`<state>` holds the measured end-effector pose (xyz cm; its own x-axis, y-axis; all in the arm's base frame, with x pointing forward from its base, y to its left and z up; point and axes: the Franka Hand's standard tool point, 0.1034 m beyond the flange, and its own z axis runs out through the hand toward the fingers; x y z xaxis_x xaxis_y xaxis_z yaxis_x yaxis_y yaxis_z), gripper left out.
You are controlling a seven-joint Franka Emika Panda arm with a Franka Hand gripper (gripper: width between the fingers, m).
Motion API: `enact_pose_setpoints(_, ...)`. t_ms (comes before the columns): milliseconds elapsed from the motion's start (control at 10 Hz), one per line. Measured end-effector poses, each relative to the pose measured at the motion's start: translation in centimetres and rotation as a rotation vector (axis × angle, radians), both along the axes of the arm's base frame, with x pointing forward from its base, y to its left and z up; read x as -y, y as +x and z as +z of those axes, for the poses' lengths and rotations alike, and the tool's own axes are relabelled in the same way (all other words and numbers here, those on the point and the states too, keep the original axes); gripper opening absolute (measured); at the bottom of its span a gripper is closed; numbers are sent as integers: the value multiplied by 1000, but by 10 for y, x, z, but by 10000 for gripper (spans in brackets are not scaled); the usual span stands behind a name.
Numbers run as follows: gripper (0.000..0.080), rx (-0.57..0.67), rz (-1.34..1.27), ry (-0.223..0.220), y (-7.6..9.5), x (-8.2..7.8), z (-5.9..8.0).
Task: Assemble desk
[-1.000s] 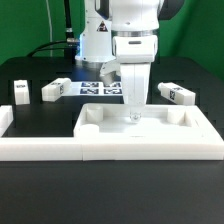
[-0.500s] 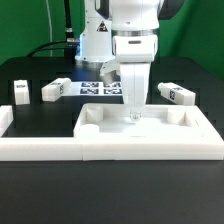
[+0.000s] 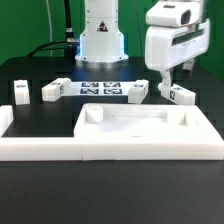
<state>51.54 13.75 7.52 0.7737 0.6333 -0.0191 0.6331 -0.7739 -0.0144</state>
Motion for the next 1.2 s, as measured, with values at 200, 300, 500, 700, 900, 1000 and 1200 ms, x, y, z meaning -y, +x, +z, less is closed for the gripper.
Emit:
enact_pose_setpoints(200,649,1,-152,9,0,-3,-1)
enact_pose_setpoints(300,649,1,-175,9,0,-4,0)
enact_pose_setpoints(500,649,-22,-265,5,-8,-24,-12)
enact_pose_setpoints(700,649,-12,-149,-7,-12,-46,-19)
enact_pose_setpoints(900,649,-141,-147,-85,-22,-42,-19)
enact_pose_setpoints(1000,649,-191,-143,-115,-21,-44,-19)
enact_pose_setpoints(1200,649,-380,-139,-234,-45,-33,-17)
